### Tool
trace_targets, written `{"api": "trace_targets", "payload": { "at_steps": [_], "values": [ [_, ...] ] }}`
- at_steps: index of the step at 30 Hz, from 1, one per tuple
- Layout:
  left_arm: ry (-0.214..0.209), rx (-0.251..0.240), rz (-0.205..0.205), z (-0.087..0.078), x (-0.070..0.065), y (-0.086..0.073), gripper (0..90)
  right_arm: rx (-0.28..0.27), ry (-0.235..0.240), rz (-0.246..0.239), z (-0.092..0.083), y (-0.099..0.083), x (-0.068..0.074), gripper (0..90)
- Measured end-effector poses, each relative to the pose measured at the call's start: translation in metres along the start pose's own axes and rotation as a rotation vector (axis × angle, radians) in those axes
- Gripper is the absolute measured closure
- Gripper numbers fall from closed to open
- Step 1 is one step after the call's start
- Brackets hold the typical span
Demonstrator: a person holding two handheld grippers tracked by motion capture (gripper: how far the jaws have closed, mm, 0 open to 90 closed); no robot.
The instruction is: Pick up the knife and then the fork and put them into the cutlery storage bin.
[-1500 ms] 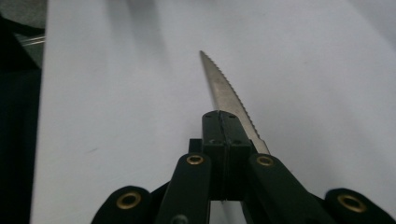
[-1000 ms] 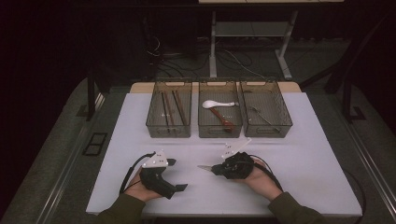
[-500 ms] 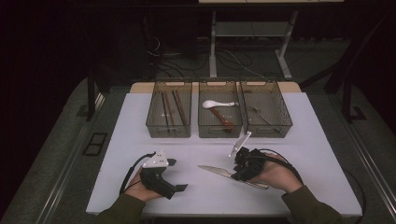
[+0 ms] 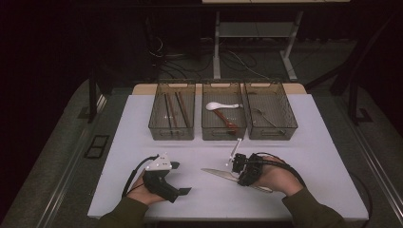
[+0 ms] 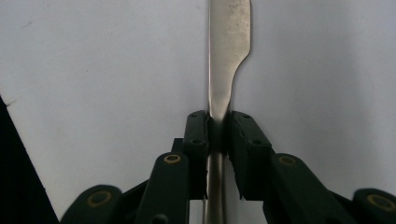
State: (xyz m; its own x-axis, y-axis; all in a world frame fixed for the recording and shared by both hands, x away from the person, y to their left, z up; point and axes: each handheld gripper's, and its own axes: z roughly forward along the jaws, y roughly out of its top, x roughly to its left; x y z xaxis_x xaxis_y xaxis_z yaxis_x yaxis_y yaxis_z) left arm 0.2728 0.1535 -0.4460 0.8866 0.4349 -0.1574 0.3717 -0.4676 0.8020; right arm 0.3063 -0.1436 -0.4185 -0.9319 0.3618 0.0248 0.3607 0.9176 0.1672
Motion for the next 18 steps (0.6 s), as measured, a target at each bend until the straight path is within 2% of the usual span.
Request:
{"api": "trace_targets", "payload": {
  "at_steps": [7, 14, 18],
  "values": [
    [0.000, 0.001, -0.001, 0.0001, 0.0000, -0.0001, 0.0, 0.035, -0.019, -0.014, 0.0006, 0.0048, 0.0014, 80.0],
    [-0.001, -0.003, 0.003, -0.0005, -0.0006, 0.0002, 0.0, 0.015, -0.016, -0.019, 0.0000, 0.0020, 0.0005, 80.2],
    [-0.002, -0.004, 0.003, -0.0004, -0.0005, 0.0002, 0.0, -0.009, 0.004, -0.004, -0.0013, -0.0013, -0.0010, 80.3]
  ]
}}
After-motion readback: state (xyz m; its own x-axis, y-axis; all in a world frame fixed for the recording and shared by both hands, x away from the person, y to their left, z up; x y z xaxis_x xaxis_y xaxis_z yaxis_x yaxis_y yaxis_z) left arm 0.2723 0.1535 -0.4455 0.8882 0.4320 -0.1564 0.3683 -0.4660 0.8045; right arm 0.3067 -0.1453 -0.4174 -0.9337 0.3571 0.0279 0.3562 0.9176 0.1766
